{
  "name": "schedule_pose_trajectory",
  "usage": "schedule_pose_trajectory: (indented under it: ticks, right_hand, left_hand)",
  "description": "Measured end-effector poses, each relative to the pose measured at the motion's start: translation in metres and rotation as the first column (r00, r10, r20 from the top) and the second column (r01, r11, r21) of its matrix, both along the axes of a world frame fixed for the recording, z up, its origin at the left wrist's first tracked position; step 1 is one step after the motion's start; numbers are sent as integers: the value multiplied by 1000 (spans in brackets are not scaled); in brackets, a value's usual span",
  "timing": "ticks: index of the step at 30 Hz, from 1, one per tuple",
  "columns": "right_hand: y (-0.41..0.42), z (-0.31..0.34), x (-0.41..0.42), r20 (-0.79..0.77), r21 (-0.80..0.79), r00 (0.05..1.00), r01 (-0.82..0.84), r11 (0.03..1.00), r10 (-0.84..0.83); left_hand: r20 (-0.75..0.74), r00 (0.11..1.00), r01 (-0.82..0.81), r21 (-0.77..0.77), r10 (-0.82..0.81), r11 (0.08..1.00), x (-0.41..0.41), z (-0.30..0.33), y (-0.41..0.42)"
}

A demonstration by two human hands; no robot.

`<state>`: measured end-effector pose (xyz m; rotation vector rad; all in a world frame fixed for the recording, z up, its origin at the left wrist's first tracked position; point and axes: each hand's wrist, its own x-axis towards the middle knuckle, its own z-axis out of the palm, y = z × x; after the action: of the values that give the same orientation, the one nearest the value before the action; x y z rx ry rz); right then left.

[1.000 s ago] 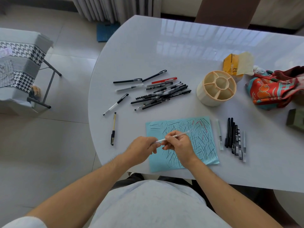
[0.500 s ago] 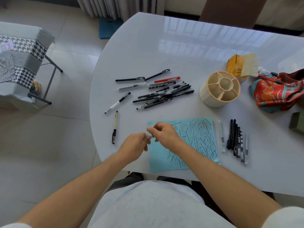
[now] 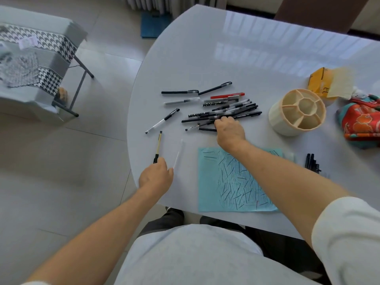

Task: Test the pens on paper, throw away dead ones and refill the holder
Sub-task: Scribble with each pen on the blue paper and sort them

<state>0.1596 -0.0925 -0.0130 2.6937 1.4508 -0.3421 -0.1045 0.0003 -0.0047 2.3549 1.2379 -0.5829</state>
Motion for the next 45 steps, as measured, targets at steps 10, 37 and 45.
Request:
schedule_pose_trajectory:
  ticks: [10,37,45]
  right_hand:
    - [-75,38,-35,-796,309,544,742,594,-266]
    - [-100,23,-117,-965,-8,5,999,51,-263]
    - [-119,19,-104,-991,-39,-26,995,97,-135]
  left_hand:
    - [389,921,76,-230,20,970,35,15,-21]
    - [380,824,461,-18,-421,887,64,21,-62]
    - [381,895,397,-446,-231,802,58,23,-47]
